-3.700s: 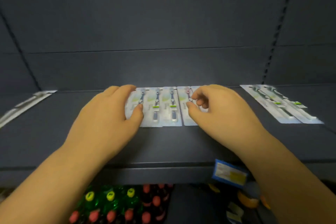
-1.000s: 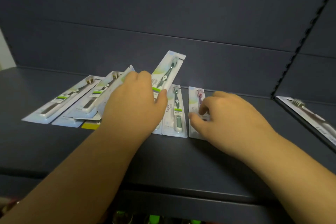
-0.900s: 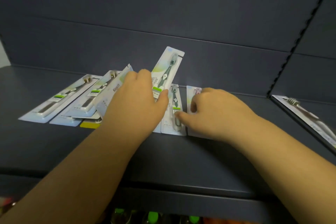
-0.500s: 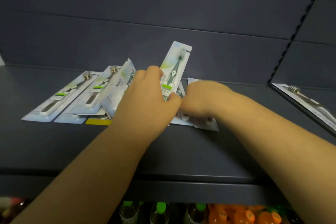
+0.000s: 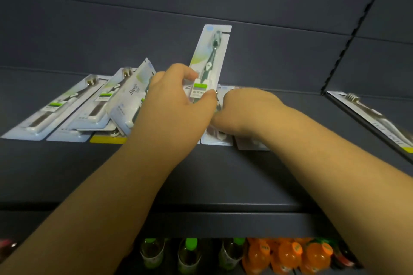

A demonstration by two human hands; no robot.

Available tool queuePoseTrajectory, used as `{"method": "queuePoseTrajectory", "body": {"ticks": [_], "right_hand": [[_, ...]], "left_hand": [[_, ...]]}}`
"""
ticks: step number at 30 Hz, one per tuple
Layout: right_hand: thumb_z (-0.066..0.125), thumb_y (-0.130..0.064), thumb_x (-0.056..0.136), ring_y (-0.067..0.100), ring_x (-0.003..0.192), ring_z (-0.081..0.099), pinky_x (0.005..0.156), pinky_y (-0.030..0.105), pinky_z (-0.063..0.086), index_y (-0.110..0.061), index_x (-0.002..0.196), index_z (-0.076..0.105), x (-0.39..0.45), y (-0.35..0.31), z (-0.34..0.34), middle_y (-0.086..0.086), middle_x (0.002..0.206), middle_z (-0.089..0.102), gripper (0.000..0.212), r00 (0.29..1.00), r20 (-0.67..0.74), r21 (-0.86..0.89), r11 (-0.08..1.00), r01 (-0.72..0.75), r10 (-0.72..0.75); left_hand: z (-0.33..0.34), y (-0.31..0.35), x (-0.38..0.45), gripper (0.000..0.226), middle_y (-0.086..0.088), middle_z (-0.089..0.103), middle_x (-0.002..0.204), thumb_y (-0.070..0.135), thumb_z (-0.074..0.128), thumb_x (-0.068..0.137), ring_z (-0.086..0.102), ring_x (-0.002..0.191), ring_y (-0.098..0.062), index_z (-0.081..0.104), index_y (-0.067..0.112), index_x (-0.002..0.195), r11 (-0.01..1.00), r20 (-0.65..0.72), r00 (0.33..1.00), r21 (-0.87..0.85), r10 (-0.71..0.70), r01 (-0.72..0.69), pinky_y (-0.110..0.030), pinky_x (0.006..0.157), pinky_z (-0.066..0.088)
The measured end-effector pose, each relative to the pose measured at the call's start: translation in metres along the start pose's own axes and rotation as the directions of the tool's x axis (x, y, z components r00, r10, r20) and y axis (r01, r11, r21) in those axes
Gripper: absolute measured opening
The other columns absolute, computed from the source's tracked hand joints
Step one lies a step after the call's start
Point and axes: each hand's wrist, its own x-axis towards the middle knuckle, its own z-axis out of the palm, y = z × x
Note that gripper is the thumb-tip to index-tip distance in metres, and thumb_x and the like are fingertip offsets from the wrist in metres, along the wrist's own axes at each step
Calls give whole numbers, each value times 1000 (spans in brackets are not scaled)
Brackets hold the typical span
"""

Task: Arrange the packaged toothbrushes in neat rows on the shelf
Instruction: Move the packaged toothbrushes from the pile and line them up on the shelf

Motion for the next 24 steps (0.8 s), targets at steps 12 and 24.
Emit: {"method": "queuePoseTrajectory", "body": {"ticks": [12, 24], "right_hand": [[51, -47, 82, 20, 52, 52, 52, 24, 37, -11, 71, 58, -14, 21, -15, 2, 64, 60, 39, 998, -3, 570, 820, -55, 69], [62, -17, 94, 8, 54, 50, 45, 23, 39, -9, 98, 61, -71, 103, 16, -3, 69, 62, 9, 980, -109, 988, 126, 88, 169]], "left_hand": [[-6, 3, -2, 26, 6, 49, 125, 38, 63, 89, 57, 88, -4, 49, 36, 111, 993, -98, 994, -114, -40, 29, -6, 62, 45], [7, 23, -3, 34, 5, 50, 125, 39, 65, 84, 59, 85, -9, 45, 41, 112, 996, -8, 998, -67, -67, 66, -31, 66, 47]]}}
